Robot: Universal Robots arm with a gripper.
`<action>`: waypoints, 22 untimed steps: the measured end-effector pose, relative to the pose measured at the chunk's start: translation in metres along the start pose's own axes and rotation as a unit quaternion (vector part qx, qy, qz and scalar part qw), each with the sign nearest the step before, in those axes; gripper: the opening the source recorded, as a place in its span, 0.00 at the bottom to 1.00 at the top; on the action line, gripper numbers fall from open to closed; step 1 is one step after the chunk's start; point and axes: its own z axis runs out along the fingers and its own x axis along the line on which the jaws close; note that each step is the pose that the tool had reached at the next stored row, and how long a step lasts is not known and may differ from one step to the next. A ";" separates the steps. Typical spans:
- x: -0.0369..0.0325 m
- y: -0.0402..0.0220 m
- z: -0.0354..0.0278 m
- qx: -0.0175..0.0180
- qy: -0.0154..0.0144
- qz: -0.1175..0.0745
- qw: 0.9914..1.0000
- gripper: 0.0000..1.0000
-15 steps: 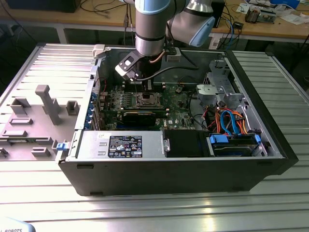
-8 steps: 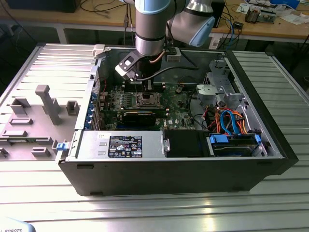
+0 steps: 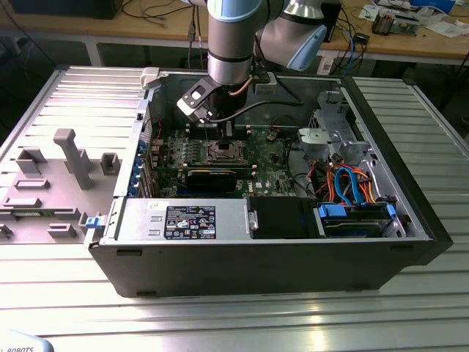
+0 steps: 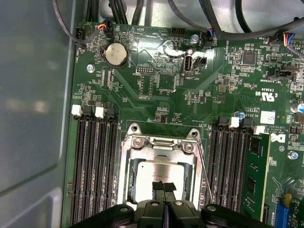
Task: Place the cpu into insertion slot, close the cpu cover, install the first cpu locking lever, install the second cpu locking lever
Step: 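Close the cpu cover, then install the first cpu locking lever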
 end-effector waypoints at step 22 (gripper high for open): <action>0.0002 0.0004 -0.0140 0.000 0.000 0.000 1.000 0.11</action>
